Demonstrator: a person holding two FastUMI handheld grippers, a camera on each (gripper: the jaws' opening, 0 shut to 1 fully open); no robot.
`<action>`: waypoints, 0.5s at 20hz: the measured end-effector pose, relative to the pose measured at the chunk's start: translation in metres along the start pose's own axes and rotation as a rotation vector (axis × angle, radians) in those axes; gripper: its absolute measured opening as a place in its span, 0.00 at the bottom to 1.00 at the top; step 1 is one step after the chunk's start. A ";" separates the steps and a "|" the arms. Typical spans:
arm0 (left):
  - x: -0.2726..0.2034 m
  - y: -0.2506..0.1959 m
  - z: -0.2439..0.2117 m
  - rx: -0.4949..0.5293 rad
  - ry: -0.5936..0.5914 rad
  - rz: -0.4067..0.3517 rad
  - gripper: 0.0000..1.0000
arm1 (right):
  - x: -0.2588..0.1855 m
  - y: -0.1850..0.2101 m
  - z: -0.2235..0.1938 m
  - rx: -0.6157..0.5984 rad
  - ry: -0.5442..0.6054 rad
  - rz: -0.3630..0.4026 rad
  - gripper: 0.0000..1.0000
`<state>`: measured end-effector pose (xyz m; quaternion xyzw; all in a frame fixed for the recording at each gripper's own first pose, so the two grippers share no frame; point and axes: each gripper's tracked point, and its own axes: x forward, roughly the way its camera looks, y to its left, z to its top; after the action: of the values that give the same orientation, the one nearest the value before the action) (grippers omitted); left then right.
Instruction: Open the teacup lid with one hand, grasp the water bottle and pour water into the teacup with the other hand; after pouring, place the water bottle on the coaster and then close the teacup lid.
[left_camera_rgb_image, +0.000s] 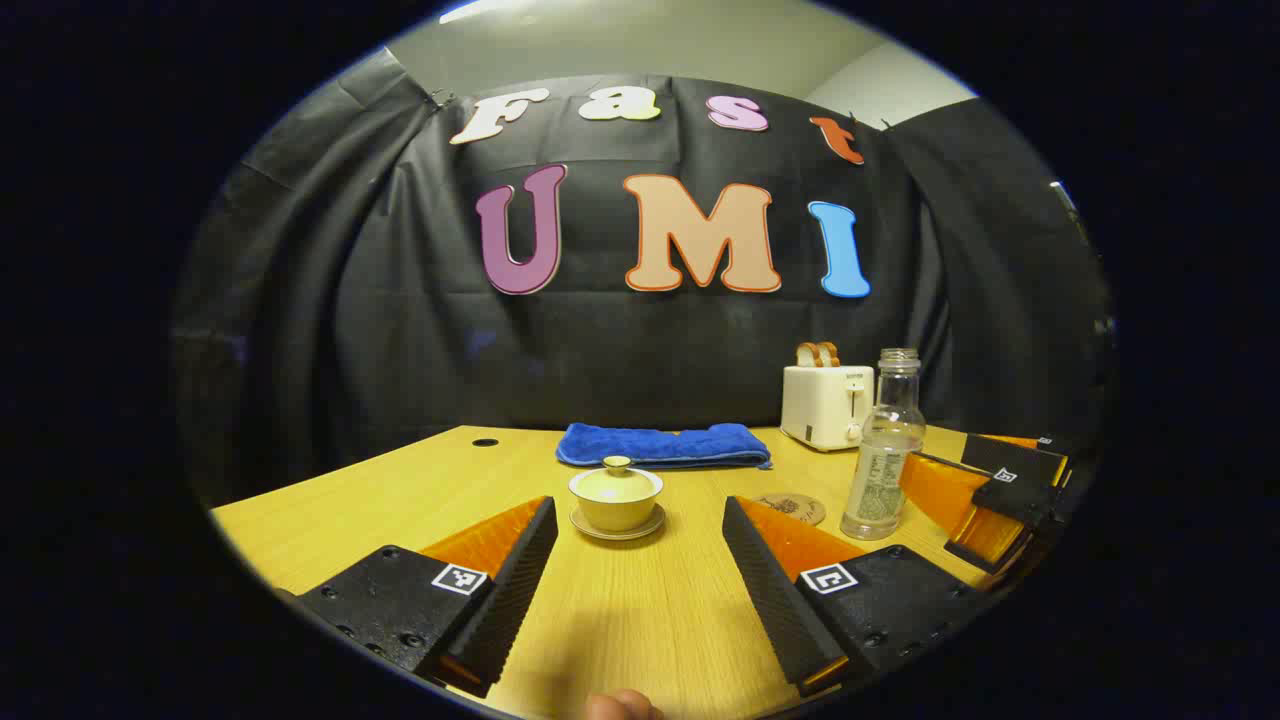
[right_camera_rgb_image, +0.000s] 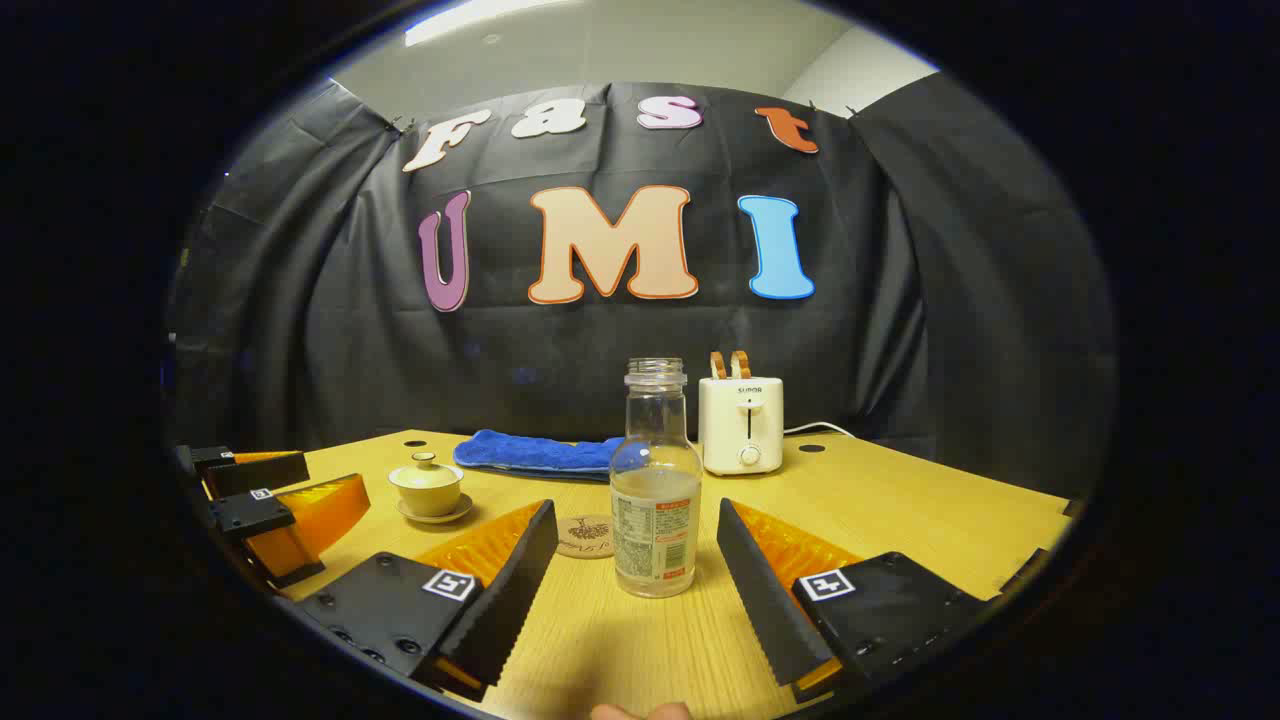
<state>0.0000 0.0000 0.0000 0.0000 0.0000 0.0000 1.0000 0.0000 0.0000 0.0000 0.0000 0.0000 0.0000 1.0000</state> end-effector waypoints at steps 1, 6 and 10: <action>-0.001 -0.001 0.001 0.001 -0.001 0.000 0.97 | -0.001 -0.002 0.001 -0.001 0.000 -0.006 0.99; 0.000 0.001 0.000 0.001 -0.003 0.008 0.97 | -0.004 -0.003 0.001 0.000 -0.001 -0.019 0.99; -0.005 0.002 0.001 0.001 -0.003 0.013 0.97 | -0.012 -0.005 0.001 0.001 -0.002 -0.021 0.99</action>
<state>-0.0049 0.0025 0.0006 0.0007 -0.0017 0.0066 1.0000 -0.0117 -0.0051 0.0007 0.0005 -0.0011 -0.0103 0.9999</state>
